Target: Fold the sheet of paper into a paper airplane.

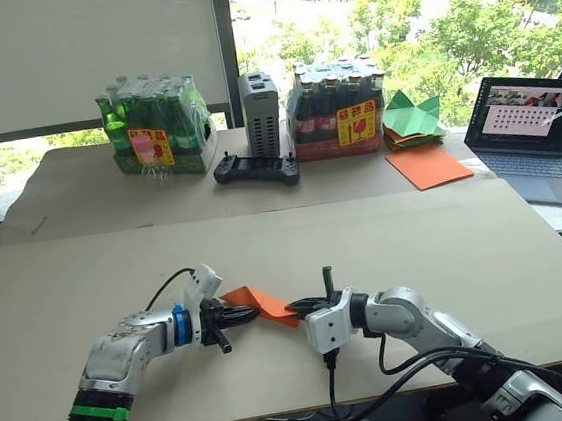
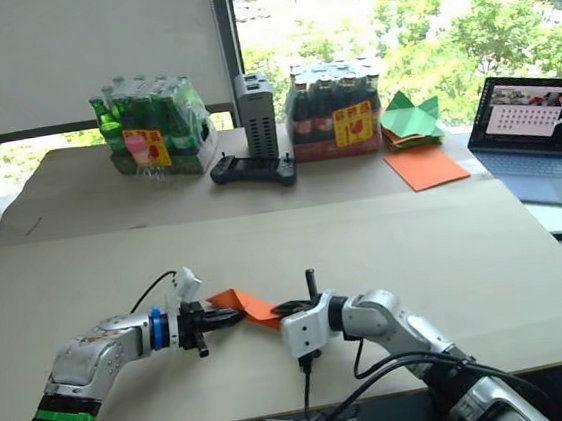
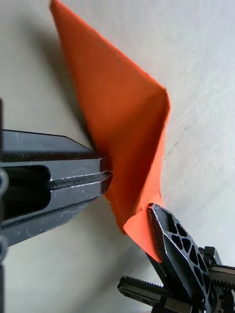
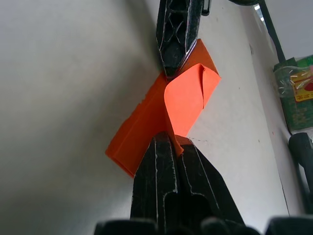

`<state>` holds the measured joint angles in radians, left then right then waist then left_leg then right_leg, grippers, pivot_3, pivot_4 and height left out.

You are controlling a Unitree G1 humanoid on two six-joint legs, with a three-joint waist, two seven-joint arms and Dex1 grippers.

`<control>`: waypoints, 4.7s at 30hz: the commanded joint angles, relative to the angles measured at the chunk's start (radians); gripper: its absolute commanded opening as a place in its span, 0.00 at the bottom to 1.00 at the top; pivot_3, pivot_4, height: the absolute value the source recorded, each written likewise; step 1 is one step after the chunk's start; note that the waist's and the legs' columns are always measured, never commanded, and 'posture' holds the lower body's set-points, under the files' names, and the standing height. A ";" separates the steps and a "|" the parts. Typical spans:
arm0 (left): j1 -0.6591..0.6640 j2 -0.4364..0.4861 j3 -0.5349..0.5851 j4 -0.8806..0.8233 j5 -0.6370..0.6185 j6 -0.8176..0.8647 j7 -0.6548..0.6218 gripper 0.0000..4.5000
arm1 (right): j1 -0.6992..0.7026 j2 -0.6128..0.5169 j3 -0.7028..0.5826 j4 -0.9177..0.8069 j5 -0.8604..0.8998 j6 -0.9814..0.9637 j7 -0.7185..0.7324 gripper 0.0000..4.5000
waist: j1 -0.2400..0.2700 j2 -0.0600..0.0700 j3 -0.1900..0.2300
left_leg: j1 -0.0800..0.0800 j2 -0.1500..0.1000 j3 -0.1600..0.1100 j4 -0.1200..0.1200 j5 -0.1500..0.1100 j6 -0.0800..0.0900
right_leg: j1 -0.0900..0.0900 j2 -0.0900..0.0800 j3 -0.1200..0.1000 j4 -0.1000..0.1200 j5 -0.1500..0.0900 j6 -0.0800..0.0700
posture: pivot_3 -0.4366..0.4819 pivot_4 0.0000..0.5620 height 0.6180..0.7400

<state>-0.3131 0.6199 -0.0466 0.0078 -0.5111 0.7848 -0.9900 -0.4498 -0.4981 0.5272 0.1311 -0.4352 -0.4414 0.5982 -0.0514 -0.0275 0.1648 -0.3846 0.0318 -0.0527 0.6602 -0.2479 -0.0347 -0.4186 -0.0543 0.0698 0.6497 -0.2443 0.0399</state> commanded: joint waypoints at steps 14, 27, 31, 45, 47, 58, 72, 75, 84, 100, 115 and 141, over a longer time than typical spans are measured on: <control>-0.139 -0.010 0.089 -0.024 -0.125 0.104 0.007 0.00 | 0.007 0.014 -0.010 0.024 -0.009 -0.009 0.010 0.02 | -0.001 0.000 0.000 | 0.000 0.000 0.000 0.000 0.000 0.000 | 0.000 0.000 0.000 0.000 0.000 0.000 | 0.48 0.27 1.00; -0.166 -0.079 -0.052 0.128 0.025 -0.060 -0.031 0.00 | 0.027 0.016 -0.031 -0.004 -0.030 0.014 0.002 0.02 | 0.003 0.000 0.000 | 0.000 0.000 0.000 0.000 0.000 0.000 | 0.000 0.000 0.000 0.000 0.000 0.000 | 0.48 0.27 1.00; -0.159 -0.089 -0.078 0.160 0.062 -0.098 -0.037 0.00 | 0.038 0.013 -0.037 -0.020 -0.033 0.023 0.003 0.02 | 0.005 0.000 0.000 | 0.000 0.000 0.000 0.000 0.000 0.000 | 0.000 0.000 0.000 0.000 0.000 0.000 | 0.48 0.27 1.00; -0.142 -0.095 -0.080 0.178 0.076 -0.108 -0.065 0.00 | 0.125 0.027 -0.091 -0.154 0.236 0.186 0.173 0.58 | 0.007 0.000 0.000 | 0.000 -0.001 0.000 0.000 0.000 0.000 | 0.001 0.000 0.000 0.000 0.000 0.000 | 0.48 0.27 1.00; -0.137 -0.095 -0.079 0.170 0.074 -0.106 -0.065 0.00 | 0.147 0.043 -0.114 -0.211 0.340 0.276 0.219 0.74 | 0.006 0.000 0.000 | 0.000 0.000 0.000 0.000 0.000 0.000 | 0.002 0.000 0.000 0.000 0.000 0.000 | 0.48 0.27 1.00; -0.126 -0.093 -0.071 0.145 0.066 -0.090 -0.057 0.00 | 0.112 0.215 -0.246 -0.311 0.583 0.788 0.111 0.02 | 0.008 0.000 0.000 | 0.000 0.000 -0.001 0.000 0.000 0.000 | 0.001 0.000 0.000 0.000 0.000 0.000 | 0.48 0.27 1.00; -0.116 -0.092 -0.059 0.099 0.058 -0.074 -0.039 0.00 | 0.125 0.207 -0.136 -0.172 0.388 0.775 0.011 0.01 | 0.004 0.000 0.000 | 0.000 0.000 0.000 0.000 0.000 0.000 | 0.000 0.000 0.000 0.001 0.000 0.000 | 0.48 0.27 1.00; -0.112 -0.095 -0.058 0.086 0.054 -0.066 -0.033 0.00 | 0.123 0.213 -0.145 -0.167 0.392 0.766 0.005 0.01 | 0.004 0.000 0.000 | 0.000 0.000 0.000 0.000 0.000 0.000 | 0.000 0.000 0.000 0.001 0.000 0.000 | 0.48 0.27 1.00; -0.110 -0.098 -0.059 0.081 0.051 -0.062 -0.023 0.00 | 0.103 0.268 -0.228 -0.239 0.491 0.756 0.010 0.01 | 0.006 0.000 0.000 | -0.001 0.000 0.000 0.000 0.000 0.000 | -0.001 0.000 0.000 0.001 0.000 0.000 | 0.48 0.27 1.00; -0.106 -0.098 -0.052 0.077 0.048 -0.061 -0.014 0.00 | 0.141 0.240 -0.177 -0.217 0.460 0.782 0.030 0.01 | 0.004 0.000 0.000 | -0.001 0.000 0.000 0.000 0.000 0.000 | -0.001 0.000 0.000 0.001 0.000 0.000 | 0.48 0.27 1.00; -0.114 -0.121 -0.061 0.084 0.047 -0.058 0.006 0.00 | 0.156 0.209 -0.155 -0.229 0.442 0.778 0.042 0.01 | 0.007 0.000 0.000 | -0.001 0.000 0.000 0.000 0.000 0.000 | -0.001 0.000 0.000 0.001 0.000 0.000 | 0.48 0.27 1.00; -0.071 -0.080 -0.029 0.200 0.097 -0.129 0.024 0.00 | 0.164 0.195 -0.149 -0.259 0.454 0.795 0.062 0.01 | -0.003 0.000 0.000 | 0.002 0.000 0.000 0.000 0.000 0.000 | 0.001 0.001 0.000 0.002 0.000 0.000 | 0.48 0.27 1.00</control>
<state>-0.4130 0.5081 -0.0923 0.1677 -0.4510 0.6511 -0.9918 -0.2947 -0.2986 0.3788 -0.1091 0.0174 0.3411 0.6546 -0.0545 -0.0274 0.1645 -0.3825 0.0320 -0.0529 0.6605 -0.2478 -0.0346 -0.4177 -0.0536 0.0697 0.6521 -0.2441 0.0397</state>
